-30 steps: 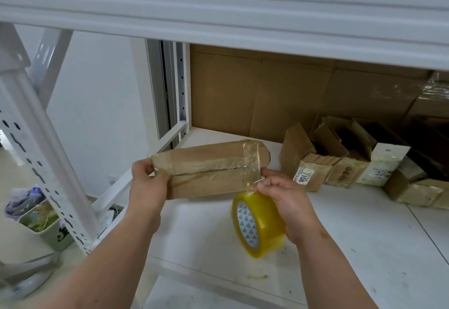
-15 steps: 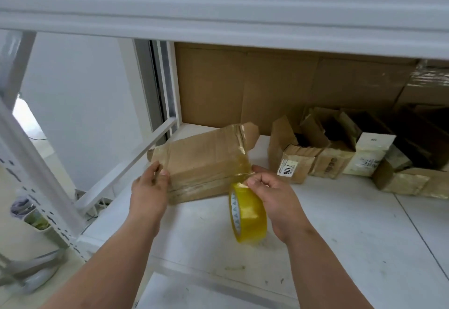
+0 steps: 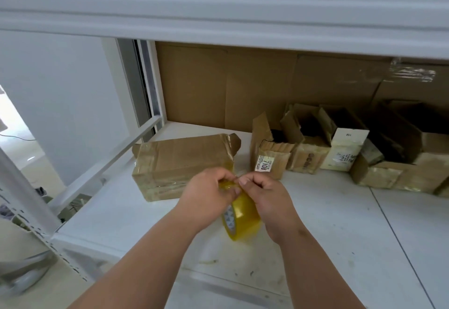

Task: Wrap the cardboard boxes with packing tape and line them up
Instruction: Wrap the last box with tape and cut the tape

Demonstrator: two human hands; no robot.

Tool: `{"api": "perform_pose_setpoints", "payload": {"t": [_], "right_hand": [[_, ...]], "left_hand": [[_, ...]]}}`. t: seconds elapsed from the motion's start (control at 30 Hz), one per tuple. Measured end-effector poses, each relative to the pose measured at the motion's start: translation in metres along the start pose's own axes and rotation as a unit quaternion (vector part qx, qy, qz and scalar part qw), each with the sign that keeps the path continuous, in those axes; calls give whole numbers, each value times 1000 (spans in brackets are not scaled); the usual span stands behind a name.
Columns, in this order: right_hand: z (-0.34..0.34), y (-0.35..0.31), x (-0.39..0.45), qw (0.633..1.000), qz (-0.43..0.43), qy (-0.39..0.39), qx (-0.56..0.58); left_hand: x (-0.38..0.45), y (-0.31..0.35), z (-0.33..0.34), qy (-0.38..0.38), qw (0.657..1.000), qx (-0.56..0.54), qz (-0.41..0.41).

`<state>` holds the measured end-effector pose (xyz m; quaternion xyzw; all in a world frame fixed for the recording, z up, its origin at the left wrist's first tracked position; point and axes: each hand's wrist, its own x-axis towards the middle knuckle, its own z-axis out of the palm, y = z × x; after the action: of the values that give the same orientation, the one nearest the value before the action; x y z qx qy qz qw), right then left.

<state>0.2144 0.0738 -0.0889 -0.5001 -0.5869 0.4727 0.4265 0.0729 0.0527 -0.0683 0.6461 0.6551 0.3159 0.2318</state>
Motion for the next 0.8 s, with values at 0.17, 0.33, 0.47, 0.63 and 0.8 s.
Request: {"api": "perform_pose_setpoints", "payload": {"t": [0.17,0.33,0.47,0.63,0.8], "right_hand": [[-9,1,-12,999,-16,20,-32],[-24,2,-12,995,-24,38,-93],[-39,1,-14,995,1,57,-87],[-62,7,-17,998,23,-4,-62],[-74,16,-23,981,-54,29,-182]], "left_hand": [[2,13,11,46,998,-22,-38],[4,29,23,65,997,49,-8],[2,33,36,110,994,5,-1],[-1,35,53,120,946,-284,-102],[2,38,61,95,955,-272,-74]]}}
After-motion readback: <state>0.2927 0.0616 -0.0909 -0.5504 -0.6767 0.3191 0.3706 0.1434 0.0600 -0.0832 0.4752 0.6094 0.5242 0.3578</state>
